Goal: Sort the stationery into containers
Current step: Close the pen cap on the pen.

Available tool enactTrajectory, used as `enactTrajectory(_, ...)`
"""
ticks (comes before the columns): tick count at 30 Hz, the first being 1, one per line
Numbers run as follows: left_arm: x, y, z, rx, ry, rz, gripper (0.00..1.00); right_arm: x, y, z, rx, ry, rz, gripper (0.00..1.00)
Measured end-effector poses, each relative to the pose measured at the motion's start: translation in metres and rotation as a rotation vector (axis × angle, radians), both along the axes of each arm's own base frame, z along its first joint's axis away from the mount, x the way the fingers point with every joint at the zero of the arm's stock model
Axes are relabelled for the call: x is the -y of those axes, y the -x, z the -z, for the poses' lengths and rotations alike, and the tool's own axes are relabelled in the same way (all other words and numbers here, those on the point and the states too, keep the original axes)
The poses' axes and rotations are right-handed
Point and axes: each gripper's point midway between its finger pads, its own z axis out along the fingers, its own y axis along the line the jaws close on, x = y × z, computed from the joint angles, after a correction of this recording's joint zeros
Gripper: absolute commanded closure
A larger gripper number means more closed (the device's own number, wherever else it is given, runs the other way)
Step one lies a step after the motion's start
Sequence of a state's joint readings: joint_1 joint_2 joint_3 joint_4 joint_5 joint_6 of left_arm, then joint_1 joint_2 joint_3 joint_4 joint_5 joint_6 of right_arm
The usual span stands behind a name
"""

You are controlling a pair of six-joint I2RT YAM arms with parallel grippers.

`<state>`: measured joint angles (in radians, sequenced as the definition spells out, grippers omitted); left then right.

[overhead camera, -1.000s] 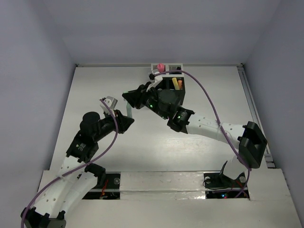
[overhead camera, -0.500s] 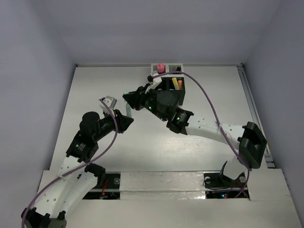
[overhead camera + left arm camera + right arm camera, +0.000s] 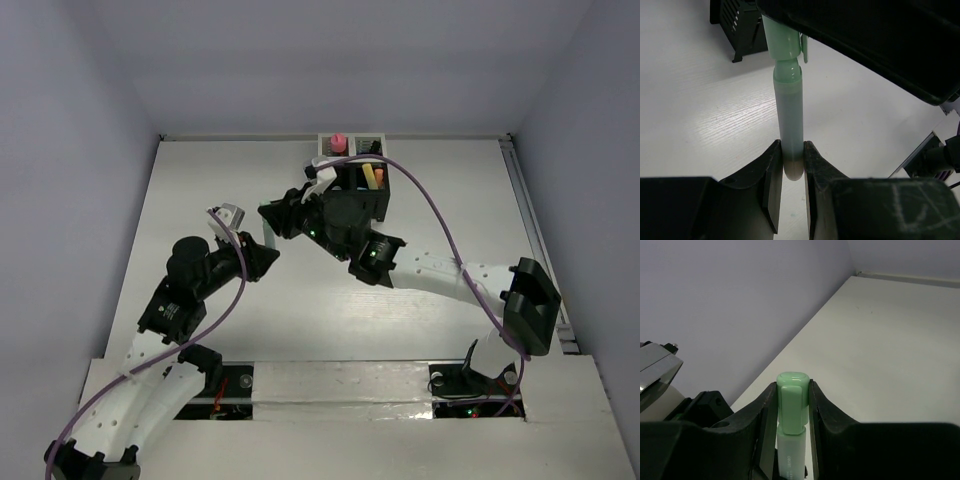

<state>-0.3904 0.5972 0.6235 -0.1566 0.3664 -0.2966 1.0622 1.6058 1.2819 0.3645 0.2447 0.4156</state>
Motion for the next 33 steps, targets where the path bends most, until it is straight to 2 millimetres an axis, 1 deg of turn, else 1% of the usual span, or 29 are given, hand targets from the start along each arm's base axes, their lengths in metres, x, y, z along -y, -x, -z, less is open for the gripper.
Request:
enactTrajectory(7,-0.002,0.000,0.001,-0.003,-0.002,-0.007,1.00,-0.005,0.010,0.005,-0.028,-0.001,-0.034,1.00)
enactTrajectory(14,0.001,0.005,-0.001,0.001,0.006,0.017,1.00,0.001,0.016,0.004,-0.053,-0.014,-0.046,1.00)
enactTrajectory(17,0.000,0.006,-0.001,-0.004,0.005,0.018,1.00,0.001,0.019,0.006,-0.065,-0.013,-0.057,1.00)
enactTrajectory(21,0.000,0.008,0.004,-0.024,-0.002,0.018,1.00,0.001,0.021,0.016,-0.089,-0.004,-0.063,1.00)
enactTrajectory(26,-0.002,0.015,0.016,-0.078,-0.020,0.024,1.00,0.001,0.025,0.034,-0.132,-0.004,-0.073,1.00)
enactTrajectory(33,-0.003,0.023,0.029,-0.137,-0.043,0.032,1.00,-0.001,0.034,0.049,-0.177,-0.021,-0.117,1.00)
